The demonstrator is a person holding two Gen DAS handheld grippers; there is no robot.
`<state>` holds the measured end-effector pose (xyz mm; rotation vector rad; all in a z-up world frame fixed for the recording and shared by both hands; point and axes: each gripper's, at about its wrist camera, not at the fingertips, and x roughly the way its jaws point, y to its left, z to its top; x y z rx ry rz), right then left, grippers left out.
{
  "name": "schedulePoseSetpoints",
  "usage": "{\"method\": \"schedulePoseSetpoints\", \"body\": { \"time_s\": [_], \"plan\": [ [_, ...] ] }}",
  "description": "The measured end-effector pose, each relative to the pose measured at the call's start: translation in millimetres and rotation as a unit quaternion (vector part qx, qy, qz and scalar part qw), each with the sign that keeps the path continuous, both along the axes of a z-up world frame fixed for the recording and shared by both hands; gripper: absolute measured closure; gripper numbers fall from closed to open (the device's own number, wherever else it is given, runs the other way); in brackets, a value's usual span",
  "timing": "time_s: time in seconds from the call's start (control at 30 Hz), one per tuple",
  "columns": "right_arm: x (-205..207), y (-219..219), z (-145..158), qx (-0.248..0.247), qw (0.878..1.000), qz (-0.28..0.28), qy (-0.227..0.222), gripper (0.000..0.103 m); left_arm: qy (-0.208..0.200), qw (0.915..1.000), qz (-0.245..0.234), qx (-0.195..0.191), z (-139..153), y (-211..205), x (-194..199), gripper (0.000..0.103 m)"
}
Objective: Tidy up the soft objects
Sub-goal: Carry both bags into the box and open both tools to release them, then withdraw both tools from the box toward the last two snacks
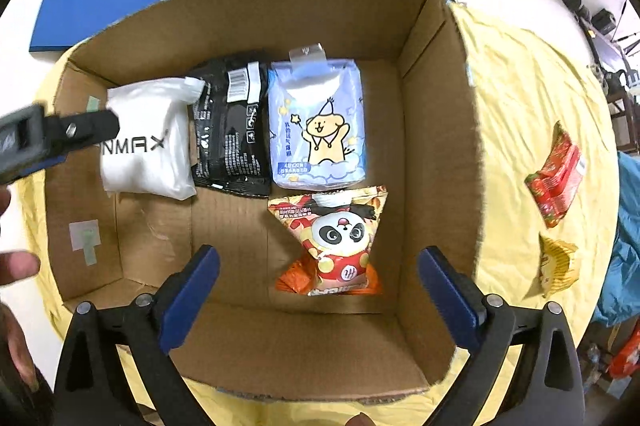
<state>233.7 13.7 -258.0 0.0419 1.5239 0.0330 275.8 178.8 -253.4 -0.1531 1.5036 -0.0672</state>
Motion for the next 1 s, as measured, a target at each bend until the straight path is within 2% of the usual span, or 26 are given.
{"method": "schedulePoseSetpoints", "body": {
  "time_s": [0.1,0.4,0.57,0.73,1.0],
  "plan": [
    [-6,-1,9,0.0,1.0,0.004,-0.014,0.0,-0.015,0.9999,0.001,-0.009,17,6,-7,0.0],
    [-42,-7,32,0.015,0.999,0.006,-0.043,0.0,-0.069,0.9976,0.011,0.002,51,10,-60,0.001],
    [-64,-11,62,0.024,0.997,0.011,-0.07,0.0,-0.096,0.9952,0.007,0.015,69,5,-84,0.0],
    [-85,-16,96,0.036,0.994,0.016,-0.1,0.0,-0.119,0.9928,0.012,0.009,96,3,-110,0.0],
    [-104,-22,124,0.057,0.991,0.024,-0.12,0.0,-0.147,0.9888,0.016,0.022,128,-2,-135,0.0]
  ]
}}
